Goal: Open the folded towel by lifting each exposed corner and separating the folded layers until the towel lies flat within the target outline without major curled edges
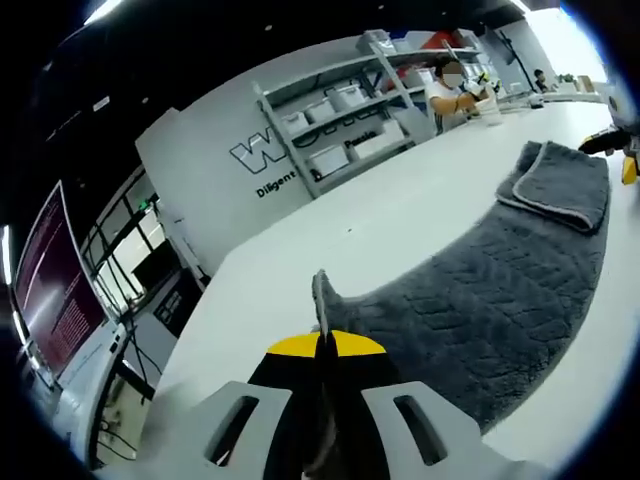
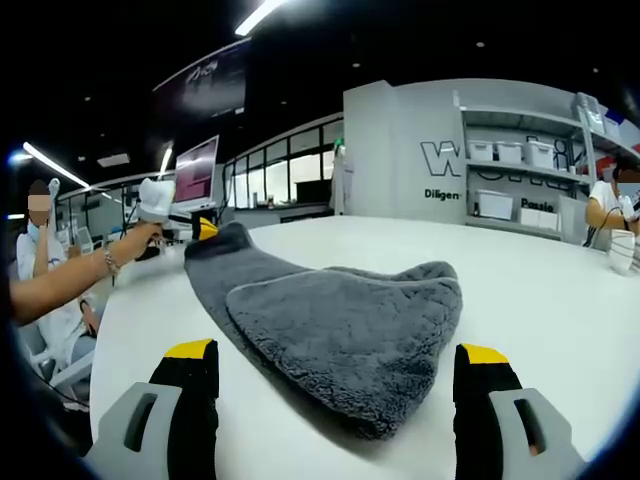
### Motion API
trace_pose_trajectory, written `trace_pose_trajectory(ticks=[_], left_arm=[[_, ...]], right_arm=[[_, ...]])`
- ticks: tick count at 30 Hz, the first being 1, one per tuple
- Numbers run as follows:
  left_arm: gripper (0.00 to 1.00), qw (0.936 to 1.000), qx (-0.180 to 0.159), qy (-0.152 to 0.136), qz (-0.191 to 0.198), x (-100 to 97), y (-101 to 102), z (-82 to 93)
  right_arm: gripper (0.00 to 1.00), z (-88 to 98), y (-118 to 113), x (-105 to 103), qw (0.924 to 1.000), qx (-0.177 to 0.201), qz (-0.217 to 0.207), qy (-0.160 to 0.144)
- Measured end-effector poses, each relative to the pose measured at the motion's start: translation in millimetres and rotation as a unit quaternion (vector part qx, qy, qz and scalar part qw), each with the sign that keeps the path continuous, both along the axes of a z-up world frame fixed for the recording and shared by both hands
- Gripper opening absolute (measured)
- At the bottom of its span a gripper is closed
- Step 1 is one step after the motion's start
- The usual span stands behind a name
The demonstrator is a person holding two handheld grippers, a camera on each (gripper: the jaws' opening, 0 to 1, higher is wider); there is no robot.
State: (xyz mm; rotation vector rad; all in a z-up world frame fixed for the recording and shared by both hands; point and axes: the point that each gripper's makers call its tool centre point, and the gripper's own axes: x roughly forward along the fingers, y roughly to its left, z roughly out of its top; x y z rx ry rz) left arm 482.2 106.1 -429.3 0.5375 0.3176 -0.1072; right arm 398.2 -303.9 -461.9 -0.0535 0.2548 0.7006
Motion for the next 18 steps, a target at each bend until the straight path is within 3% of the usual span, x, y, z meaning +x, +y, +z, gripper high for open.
trace_pose_trajectory(ticks=[6, 14, 18], left_arm=[[0.02, 0.9995, -0.007, 0.015, 0.026, 5.5, 15.9, -12.4], [0.02, 0.9964, 0.014, 0.057, 0.062, 8.2, 42.2, -44.9], [0.02, 0.9958, -0.011, 0.06, 0.068, 8.0, 48.5, -52.6]], right_arm=[[0.99, -1.3, 1.8, 0.5, 0.9999, -0.011, 0.004, -0.001], [0.99, -1.6, 2.7, -3.8, 1.0, -0.006, 0.004, 0.0], [0.99, -6.3, 7.1, -5.9, 0.9997, -0.021, 0.007, 0.003]])
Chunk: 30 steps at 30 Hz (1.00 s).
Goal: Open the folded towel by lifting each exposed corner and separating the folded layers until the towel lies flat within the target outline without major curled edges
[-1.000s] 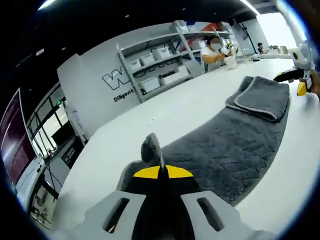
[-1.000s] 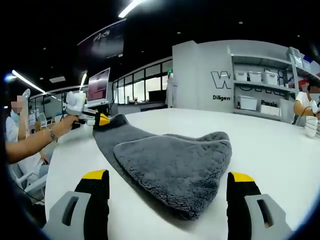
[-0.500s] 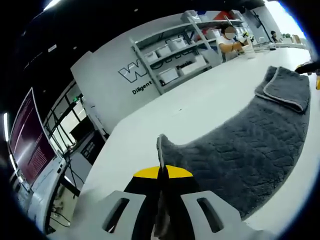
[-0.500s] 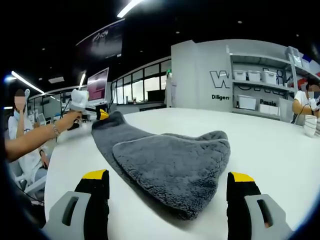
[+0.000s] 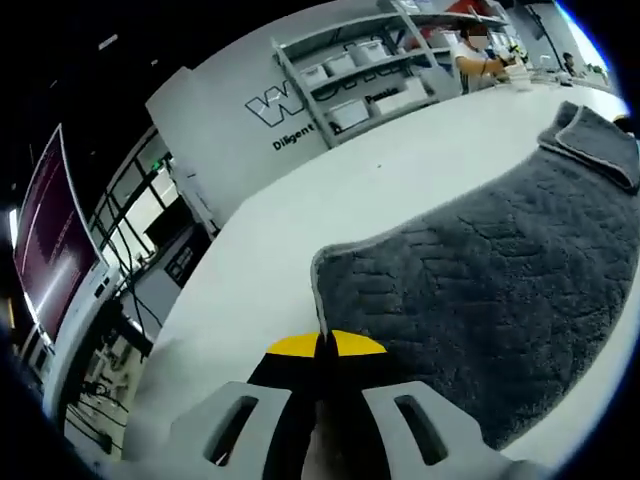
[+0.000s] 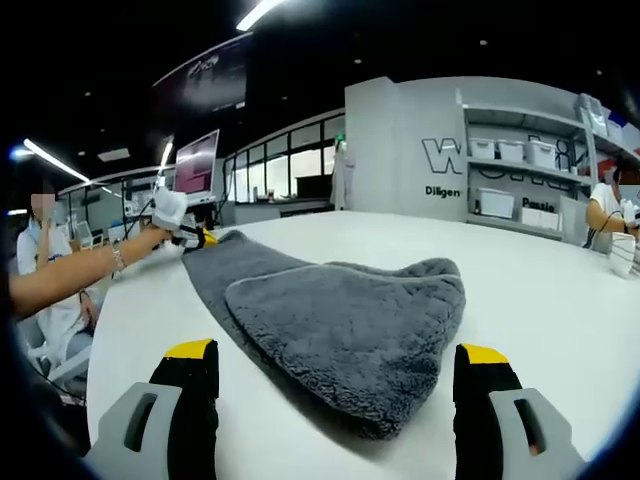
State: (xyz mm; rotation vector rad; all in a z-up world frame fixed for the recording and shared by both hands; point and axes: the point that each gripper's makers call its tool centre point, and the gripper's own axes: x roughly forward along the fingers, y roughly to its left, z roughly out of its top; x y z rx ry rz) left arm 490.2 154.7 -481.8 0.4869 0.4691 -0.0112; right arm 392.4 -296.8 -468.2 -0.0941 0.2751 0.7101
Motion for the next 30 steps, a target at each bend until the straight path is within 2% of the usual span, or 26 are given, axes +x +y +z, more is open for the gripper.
trace_pose_trajectory(ticks=[3, 5, 8, 10, 11, 15, 17, 18, 20, 21, 22, 24, 26, 27, 28, 30], left_arm=[[0.03, 1.0, 0.005, -0.003, -0.005, 0.6, -0.7, -0.2], [0.06, 0.9999, -0.006, -0.01, -0.004, -0.7, -1.1, 2.3], [0.22, 0.9984, -0.042, -0.036, -0.01, -1.2, -6.8, 11.6], [0.35, 0.9937, -0.091, -0.06, -0.027, -4.3, -18.5, 22.4], [0.38, 0.9933, -0.095, -0.061, -0.028, -5.1, -19.5, 23.6], [0.41, 0.9856, -0.122, -0.098, -0.066, -15.4, -37.8, 46.6], [0.46, 0.9794, -0.143, -0.111, -0.09, -21.3, -49.8, 55.3], [0.51, 0.9716, -0.166, -0.126, -0.113, -24.8, -60.0, 62.9], [0.66, 0.9503, -0.218, -0.159, -0.155, -29.7, -78.9, 78.2], [0.77, 0.9465, -0.228, -0.158, -0.164, -31.7, -82.8, 79.3], [0.85, 0.9451, -0.233, -0.156, -0.168, -33.4, -85.2, 79.0], [0.96, 0.9423, -0.23, -0.159, -0.185, -36.7, -91.8, 80.0], [0.99, 0.9414, -0.232, -0.153, -0.192, -40.8, -96.2, 77.7], [0.99, 0.9354, -0.24, -0.151, -0.212, -45.5, -104.4, 77.5], [0.99, 0.9342, -0.242, -0.144, -0.219, -48.5, -108.0, 75.4], [1.0, 0.9236, -0.254, -0.142, -0.249, -55.4, -121.0, 74.9]], right_arm=[[0.99, -2.9, 1.5, -0.9, 0.9999, -0.011, 0.002, 0.002], [0.99, -4.9, 1.4, -2.1, 0.9998, -0.022, 0.001, 0.0], [0.99, -4.7, 2.2, -1.5, 0.9998, -0.022, 0.005, 0.001], [0.99, -3.4, 2.0, -1.9, 0.9998, -0.018, 0.004, -0.001], [0.99, -3.3, 1.9, -1.9, 0.9998, -0.018, 0.004, -0.001], [0.99, -3.6, 1.0, -2.2, 0.9999, -0.017, 0.002, 0.0], [0.99, -3.2, 1.0, -2.4, 0.9999, -0.014, 0.002, 0.0], [0.99, -3.0, 0.9, -2.7, 0.9999, -0.012, 0.001, 0.0], [0.99, -2.8, 0.0, -1.7, 0.9999, -0.011, 0.0, 0.001], [0.99, -2.8, -0.1, -1.5, 0.9999, -0.011, 0.0, 0.001], [0.99, -3.1, 0.0, -1.5, 0.9999, -0.012, 0.0, 0.001], [0.99, -4.1, 0.0, -1.4, 0.9999, -0.015, 0.0, 0.003], [0.99, -2.5, -0.9, 0.3, 0.9999, -0.01, 0.0, 0.002], [0.99, -1.9, -1.2, 0.4, 1.0, -0.009, 0.0, 0.002], [0.99, -1.4, -1.6, 0.4, 1.0, -0.006, -0.001, 0.001], [0.99, -1.0, -2.4, 1.1, 1.0, -0.005, -0.003, 0.001]])
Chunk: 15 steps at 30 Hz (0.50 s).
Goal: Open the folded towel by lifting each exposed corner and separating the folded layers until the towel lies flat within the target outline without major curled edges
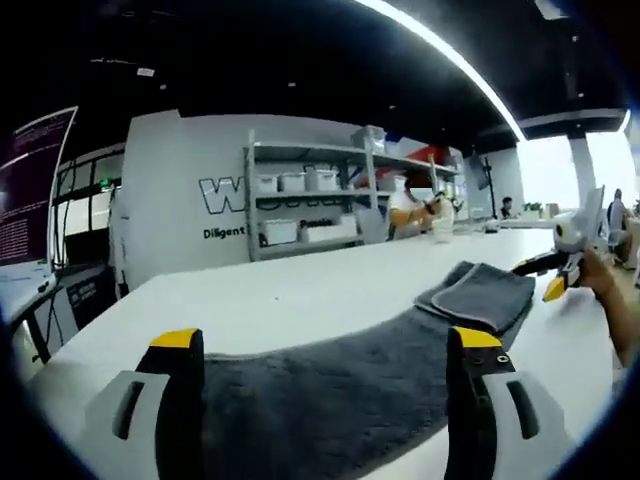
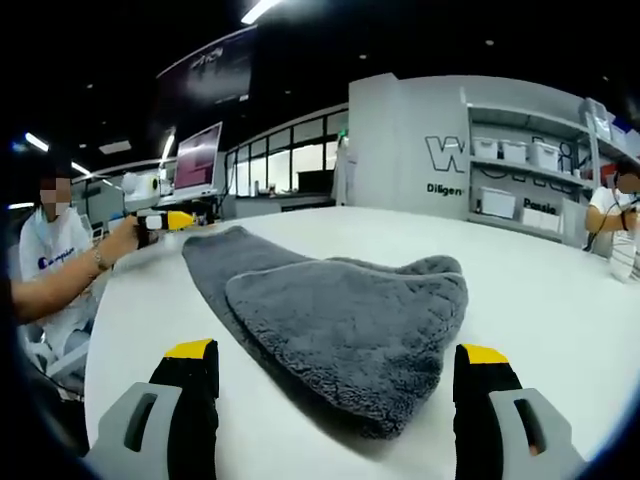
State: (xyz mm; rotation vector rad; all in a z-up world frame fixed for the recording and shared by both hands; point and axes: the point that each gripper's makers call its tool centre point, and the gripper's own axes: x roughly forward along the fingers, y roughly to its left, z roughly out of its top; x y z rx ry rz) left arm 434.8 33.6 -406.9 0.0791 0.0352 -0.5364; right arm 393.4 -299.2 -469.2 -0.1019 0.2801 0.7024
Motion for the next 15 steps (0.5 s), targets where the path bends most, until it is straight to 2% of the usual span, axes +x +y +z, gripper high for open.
trace_pose_trajectory(ticks=[3, 6, 8, 10, 15], left_arm=[[1.0, 0.9997, -0.003, 0.001, -0.025, -10.1, -11.1, -5.6], [1.0, 0.9979, -0.005, 0.024, -0.059, -19.4, -26.3, -18.8], [1.0, 0.9964, 0.008, 0.023, -0.081, -22.7, -33.8, -22.8], [1.0, 0.9933, 0.005, 0.018, -0.114, -29.2, -45.1, -24.4], [1.0, 0.9941, 0.013, 0.013, -0.107, -28.5, -46.9, -30.2]], right_arm=[[0.99, -0.1, -0.1, -0.2, 1.0, 0.0, -0.001, 0.0], [0.99, -0.6, 0.5, -1.1, 1.0, 0.0, -0.001, 0.0], [0.99, -1.5, 0.3, -0.8, 1.0, -0.003, -0.002, 0.001], [0.99, -1.6, 0.1, -0.7, 1.0, -0.004, -0.002, 0.0], [0.99, -0.5, -1.9, 0.4, 1.0, 0.001, -0.007, 0.0]])
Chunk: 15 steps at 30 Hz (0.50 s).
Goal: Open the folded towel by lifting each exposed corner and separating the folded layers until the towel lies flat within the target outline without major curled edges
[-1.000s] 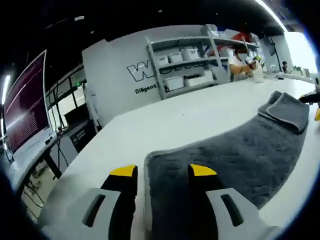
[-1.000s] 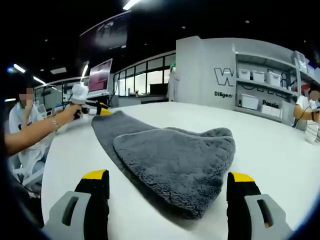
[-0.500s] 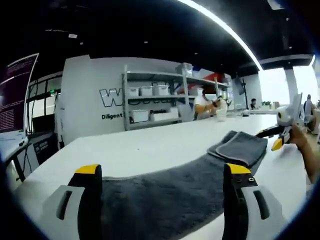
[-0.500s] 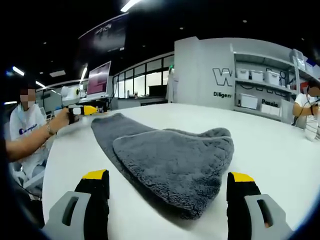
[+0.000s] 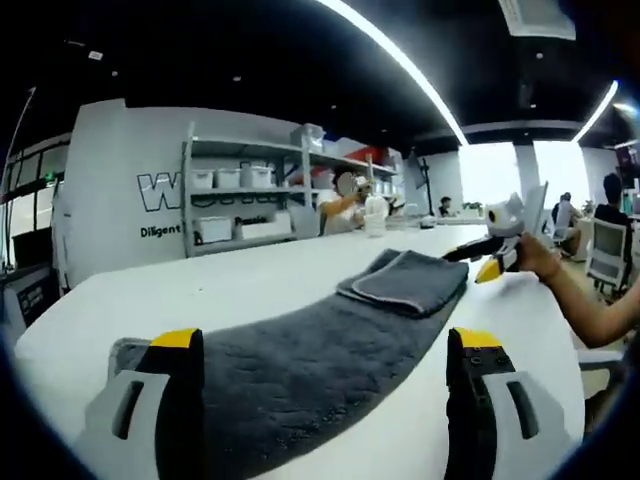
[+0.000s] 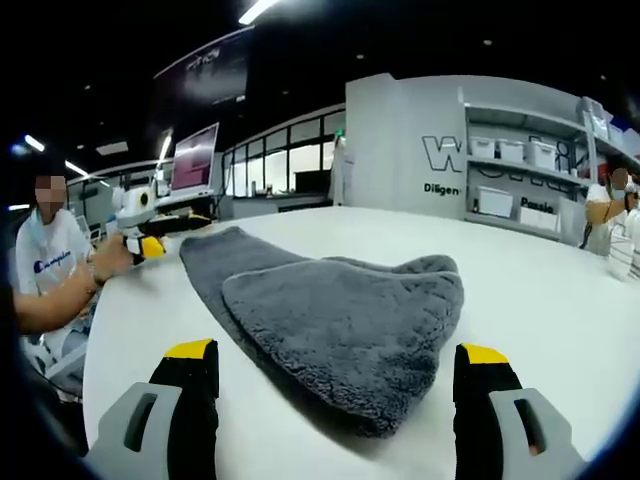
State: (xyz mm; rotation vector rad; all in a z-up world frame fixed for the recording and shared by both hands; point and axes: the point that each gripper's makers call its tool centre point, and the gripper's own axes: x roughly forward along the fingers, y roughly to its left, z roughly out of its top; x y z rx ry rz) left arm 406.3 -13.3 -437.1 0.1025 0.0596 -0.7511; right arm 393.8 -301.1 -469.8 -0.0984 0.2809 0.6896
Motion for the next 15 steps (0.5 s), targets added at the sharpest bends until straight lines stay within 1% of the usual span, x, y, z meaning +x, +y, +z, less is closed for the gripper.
trace_pose_trajectory(ticks=[2, 3, 7, 9, 11, 12, 13, 15], left_arm=[[1.0, 0.9999, 0.009, 0.0, 0.007, 2.1, 3.5, -1.8], [1.0, 0.9999, 0.007, -0.001, 0.007, 1.7, 4.0, -0.4], [1.0, 0.999, 0.004, -0.025, 0.037, 7.3, 16.5, 9.0], [1.0, 0.9989, 0.015, -0.028, 0.034, 7.0, 14.8, 5.8], [1.0, 0.9994, 0.006, -0.023, 0.026, 4.2, 12.1, 6.2], [1.0, 0.9995, -0.004, -0.024, 0.019, 2.6, 10.6, 9.0], [1.0, 0.9995, -0.002, -0.026, 0.02, 1.7, 10.0, 8.9], [1.0, 0.9989, 0.024, -0.032, 0.027, -0.2, 10.0, 4.9]], right_arm=[[0.99, -0.5, -0.1, 0.5, 1.0, -0.001, -0.001, 0.0], [0.99, -1.0, 0.2, 0.4, 1.0, -0.002, -0.001, 0.001], [0.99, -2.8, 1.8, 0.8, 1.0, -0.005, 0.003, 0.005], [0.99, -2.0, 1.1, 1.6, 1.0, -0.006, 0.002, 0.003], [0.99, -1.2, 1.6, 1.5, 1.0, -0.006, 0.002, 0.001], [0.99, -1.1, 2.2, 1.7, 1.0, -0.006, 0.002, 0.0], [0.99, -1.9, 2.6, 2.9, 0.9999, -0.013, 0.003, 0.0], [0.99, 0.5, 3.8, 8.2, 0.9998, -0.022, 0.003, -0.004]])
